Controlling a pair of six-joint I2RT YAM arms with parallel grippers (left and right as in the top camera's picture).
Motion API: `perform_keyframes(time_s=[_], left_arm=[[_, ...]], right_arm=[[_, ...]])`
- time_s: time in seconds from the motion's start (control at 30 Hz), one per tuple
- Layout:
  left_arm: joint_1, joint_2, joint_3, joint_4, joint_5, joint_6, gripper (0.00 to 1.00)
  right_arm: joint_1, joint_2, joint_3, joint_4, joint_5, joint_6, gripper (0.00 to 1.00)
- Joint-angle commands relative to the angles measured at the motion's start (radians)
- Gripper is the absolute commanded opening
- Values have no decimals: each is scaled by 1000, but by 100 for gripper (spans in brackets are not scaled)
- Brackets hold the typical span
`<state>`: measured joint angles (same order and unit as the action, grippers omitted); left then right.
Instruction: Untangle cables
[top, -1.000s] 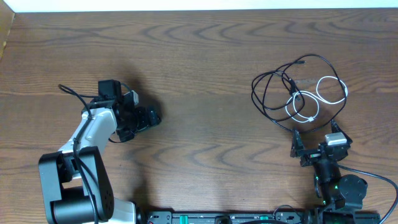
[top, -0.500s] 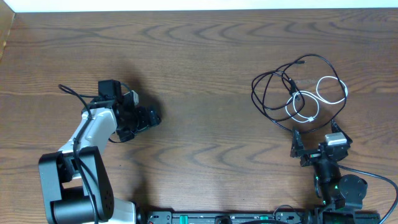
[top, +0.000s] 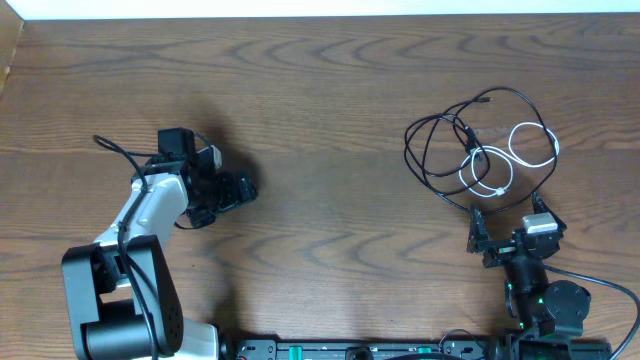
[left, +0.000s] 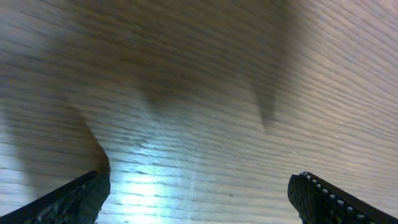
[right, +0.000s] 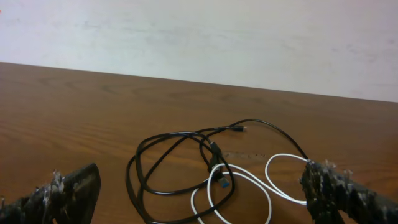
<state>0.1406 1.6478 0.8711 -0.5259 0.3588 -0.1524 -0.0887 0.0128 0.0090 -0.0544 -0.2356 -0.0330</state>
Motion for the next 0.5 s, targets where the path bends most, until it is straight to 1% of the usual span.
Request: perform_keyframes(time_s=[0.0,0.1,0.17,0.33,0.47], left_arm=[[4,6,-4,0,-121,13,96],[4,6,-4,-10,-195,13,97],[5,6,-4,-18,-215,14,97],[5,5,-10,10,-210,9,97],[5,5,-45,64,-210,10,97]], right_arm=[[-6,-7,-3,-2,0,2,99],[-6,-7,-3,-2,0,2,99],[-6,-7,-3,-2,0,2,99],[-6,-7,-3,-2,0,2,99],[-6,-7,-3,-2,0,2,99]])
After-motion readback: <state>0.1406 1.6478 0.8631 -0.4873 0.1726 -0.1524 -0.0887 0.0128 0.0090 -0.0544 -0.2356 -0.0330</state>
